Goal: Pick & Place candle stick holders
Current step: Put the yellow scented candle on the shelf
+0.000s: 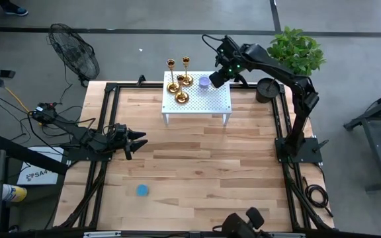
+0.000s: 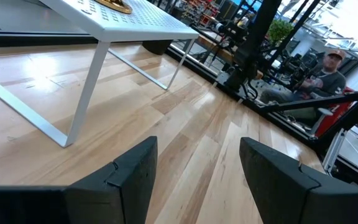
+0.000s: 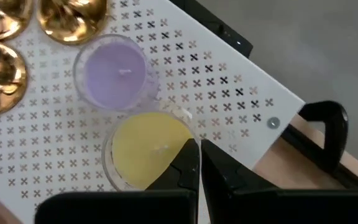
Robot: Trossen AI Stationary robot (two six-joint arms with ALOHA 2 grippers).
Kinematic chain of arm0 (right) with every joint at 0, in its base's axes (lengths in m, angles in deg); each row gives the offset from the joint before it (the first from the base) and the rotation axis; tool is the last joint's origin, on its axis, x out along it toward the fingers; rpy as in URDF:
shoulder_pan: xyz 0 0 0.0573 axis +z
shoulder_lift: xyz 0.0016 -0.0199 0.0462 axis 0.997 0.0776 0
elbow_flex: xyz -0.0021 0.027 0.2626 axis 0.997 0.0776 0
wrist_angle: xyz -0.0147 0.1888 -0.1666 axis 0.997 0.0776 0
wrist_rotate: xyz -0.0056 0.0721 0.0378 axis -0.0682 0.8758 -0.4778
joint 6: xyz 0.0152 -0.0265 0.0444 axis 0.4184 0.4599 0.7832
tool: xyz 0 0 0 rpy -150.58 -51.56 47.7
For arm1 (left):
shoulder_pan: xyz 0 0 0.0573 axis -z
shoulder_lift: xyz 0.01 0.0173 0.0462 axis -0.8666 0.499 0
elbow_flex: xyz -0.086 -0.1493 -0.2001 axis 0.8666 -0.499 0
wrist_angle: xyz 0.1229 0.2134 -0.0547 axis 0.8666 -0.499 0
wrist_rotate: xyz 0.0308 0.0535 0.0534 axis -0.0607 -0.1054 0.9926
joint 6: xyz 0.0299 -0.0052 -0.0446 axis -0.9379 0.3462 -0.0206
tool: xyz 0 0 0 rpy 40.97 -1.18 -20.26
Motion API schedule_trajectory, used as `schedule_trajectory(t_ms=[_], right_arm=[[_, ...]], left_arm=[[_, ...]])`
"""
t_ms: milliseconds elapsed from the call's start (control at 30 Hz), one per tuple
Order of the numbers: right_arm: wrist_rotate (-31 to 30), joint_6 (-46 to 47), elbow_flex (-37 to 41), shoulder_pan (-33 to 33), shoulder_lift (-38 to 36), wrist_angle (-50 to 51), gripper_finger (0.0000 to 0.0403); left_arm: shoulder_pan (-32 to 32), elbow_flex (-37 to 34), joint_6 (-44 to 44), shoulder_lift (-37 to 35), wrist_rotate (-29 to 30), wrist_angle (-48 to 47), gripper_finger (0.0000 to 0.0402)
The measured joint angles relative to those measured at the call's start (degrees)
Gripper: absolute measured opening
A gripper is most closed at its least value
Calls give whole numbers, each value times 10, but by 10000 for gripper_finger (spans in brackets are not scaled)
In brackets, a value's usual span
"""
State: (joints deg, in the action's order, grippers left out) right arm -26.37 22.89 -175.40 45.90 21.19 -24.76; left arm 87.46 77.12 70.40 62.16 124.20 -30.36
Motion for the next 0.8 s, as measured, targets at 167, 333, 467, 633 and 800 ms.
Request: schedule_trajectory(t_ms=[167, 333, 467, 633, 800], right_arm=[[-16, 24, 0, 3, 0, 12, 0], [-16, 51, 0, 4, 0, 16, 0], [-17, 56, 0, 8, 4, 15, 0], [-18, 57, 0, 9, 5, 13, 0], [-25, 57, 0, 8, 5, 13, 0]], left_arm=[[0, 0, 0, 0, 0, 0, 225], [0, 0, 0, 0, 0, 0, 225], [0, 0, 0, 0, 0, 0, 225], [0, 0, 0, 0, 0, 0, 225], [0, 0, 0, 0, 0, 0, 225]])
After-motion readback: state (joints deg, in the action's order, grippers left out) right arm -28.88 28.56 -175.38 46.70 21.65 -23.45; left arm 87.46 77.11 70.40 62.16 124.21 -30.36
